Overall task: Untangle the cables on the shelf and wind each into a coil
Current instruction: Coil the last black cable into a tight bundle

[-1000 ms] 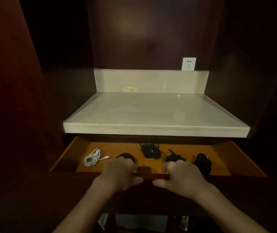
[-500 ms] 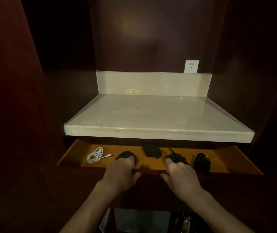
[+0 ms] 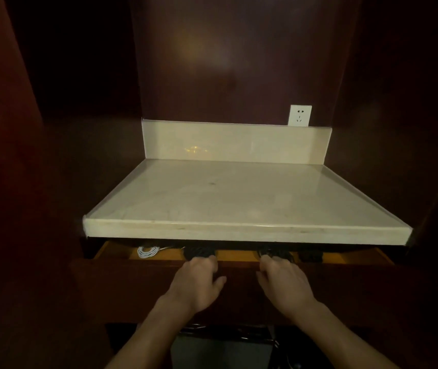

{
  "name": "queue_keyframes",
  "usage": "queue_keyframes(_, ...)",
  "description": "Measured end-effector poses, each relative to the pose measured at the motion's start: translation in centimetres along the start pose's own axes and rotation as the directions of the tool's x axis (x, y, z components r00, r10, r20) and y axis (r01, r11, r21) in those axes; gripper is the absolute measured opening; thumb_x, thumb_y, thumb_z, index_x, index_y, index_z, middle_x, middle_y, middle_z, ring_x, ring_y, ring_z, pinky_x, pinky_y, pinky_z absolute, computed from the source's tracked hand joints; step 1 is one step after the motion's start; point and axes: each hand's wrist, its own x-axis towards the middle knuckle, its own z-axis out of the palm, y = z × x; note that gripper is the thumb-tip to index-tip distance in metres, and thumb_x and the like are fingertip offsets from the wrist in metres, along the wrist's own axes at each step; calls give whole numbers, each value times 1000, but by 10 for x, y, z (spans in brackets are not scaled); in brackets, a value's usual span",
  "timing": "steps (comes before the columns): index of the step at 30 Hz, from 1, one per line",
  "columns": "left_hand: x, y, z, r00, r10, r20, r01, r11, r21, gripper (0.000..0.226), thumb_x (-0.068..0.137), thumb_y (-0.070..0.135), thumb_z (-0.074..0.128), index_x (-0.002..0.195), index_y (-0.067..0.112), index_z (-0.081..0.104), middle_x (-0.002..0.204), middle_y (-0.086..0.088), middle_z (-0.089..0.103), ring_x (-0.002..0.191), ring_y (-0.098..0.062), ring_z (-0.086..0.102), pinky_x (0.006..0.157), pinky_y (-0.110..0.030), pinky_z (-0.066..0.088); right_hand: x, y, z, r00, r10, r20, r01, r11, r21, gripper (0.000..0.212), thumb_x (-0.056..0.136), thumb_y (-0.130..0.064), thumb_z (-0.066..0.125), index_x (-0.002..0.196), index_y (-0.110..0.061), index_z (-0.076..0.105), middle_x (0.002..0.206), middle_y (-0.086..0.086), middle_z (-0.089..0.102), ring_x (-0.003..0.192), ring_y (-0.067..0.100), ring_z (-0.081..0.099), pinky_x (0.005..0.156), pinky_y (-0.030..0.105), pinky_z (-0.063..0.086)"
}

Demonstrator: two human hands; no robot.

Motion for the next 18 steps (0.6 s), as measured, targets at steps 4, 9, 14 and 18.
queue_keyframes(4,21,-6,4,1000,10,8,-10,1000,7,34,97,45,57,120,20,58,116,-5,61,112,-23,58,90,-31,46,20,4,5,999,39,-1,-39,999,16,11,101,-29,47,99,-22,55,98,-1,60,90,20,64,69,28,45)
queue_keyframes(9,39,-13,7,999,37,6,-37,999,15,44,99,44,54,135,19,53,132,-6,55,123,-23,53,101,-31,45,38,7,13,997,59,46,-60,998,17,11,100,-26,48,95,-18,53,101,2,57,93,23,61,69,28,39)
queue_keyframes(14,53,-17,10,999,33,40,-34,999,39,51,99,45,54,142,17,48,138,-7,48,130,-24,47,106,-33,43,55,10,20,996,60,73,-62,998,24,19,100,-26,49,110,-13,60,115,5,59,104,25,60,84,32,46)
queue_keyframes(18,61,-19,12,999,33,40,-34,999,37,53,100,45,53,145,18,44,141,-4,44,131,-20,44,107,-31,41,62,16,25,996,58,74,-60,998,20,22,101,-24,48,114,-12,61,118,5,58,104,22,60,86,29,47)
